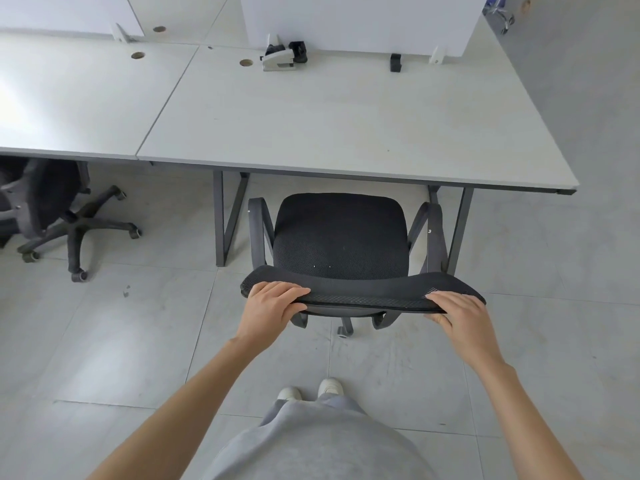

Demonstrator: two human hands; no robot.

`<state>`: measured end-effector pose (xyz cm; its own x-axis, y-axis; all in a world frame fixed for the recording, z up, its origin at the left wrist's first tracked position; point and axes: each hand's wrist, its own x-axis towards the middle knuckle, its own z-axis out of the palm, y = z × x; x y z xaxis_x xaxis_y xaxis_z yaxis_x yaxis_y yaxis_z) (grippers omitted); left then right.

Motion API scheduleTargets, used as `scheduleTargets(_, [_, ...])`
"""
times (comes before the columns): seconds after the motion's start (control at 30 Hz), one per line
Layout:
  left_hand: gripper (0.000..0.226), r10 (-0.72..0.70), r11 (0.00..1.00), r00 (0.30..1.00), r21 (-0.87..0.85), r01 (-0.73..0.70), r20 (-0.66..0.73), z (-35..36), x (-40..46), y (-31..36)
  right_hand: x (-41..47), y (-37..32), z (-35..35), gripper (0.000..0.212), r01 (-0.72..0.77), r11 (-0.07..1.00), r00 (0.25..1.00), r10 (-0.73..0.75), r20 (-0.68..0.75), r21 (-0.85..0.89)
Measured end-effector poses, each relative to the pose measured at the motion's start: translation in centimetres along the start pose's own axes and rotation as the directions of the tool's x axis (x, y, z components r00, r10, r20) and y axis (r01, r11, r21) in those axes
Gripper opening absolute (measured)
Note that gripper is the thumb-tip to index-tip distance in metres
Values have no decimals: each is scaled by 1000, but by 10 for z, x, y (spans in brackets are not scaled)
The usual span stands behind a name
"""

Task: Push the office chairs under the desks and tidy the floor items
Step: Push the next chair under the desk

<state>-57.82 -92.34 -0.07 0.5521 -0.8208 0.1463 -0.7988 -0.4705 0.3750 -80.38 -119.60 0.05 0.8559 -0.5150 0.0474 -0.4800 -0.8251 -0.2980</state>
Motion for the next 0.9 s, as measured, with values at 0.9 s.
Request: scheduleTargets(0.9, [25, -985, -5, 161, -933, 361, 68, -94, -273, -117, 17, -369, 119, 26, -410, 668, 670, -241, 702, 621])
